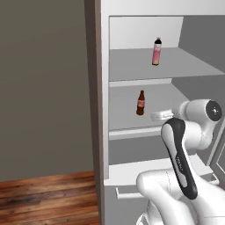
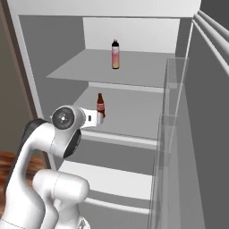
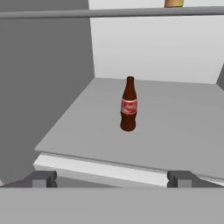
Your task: Open the fridge, grab two sodas, and place both sodas inside the bowl with ice on the dining counter.
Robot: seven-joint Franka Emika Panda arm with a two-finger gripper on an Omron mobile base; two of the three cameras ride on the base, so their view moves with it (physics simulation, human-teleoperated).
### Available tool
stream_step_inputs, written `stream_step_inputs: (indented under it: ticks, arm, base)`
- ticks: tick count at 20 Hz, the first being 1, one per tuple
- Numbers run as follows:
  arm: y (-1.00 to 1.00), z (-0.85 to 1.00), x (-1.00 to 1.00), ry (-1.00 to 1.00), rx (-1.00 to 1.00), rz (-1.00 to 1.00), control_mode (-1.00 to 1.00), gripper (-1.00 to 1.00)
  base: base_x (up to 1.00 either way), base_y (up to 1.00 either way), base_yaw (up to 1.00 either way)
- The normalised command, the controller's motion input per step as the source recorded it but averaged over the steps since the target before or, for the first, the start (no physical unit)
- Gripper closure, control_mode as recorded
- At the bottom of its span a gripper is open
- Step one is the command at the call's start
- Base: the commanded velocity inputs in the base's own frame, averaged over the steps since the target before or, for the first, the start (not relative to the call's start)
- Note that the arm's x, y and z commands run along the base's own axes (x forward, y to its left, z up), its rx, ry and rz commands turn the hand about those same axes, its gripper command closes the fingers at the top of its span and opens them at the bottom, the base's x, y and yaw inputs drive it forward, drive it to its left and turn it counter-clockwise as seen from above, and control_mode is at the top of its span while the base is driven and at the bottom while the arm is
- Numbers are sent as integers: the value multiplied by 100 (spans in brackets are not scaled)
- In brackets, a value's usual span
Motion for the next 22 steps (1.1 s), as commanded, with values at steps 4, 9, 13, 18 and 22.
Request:
stream_step_inputs:
  ticks: [4,9,13,18,22]
  arm:
    - [0,5,26,0,0,0,-100,-100]
    - [0,13,32,0,-3,0,-100,-100]
    - [0,10,37,0,0,0,-100,-100]
    - [0,0,34,0,0,0,-100,-100]
    - [0,-7,40,0,0,0,-100,-100]
  base:
    - [0,0,0]
    - [0,0,0]
    - [0,0,0]
    - [0,0,0]
    - [0,0,0]
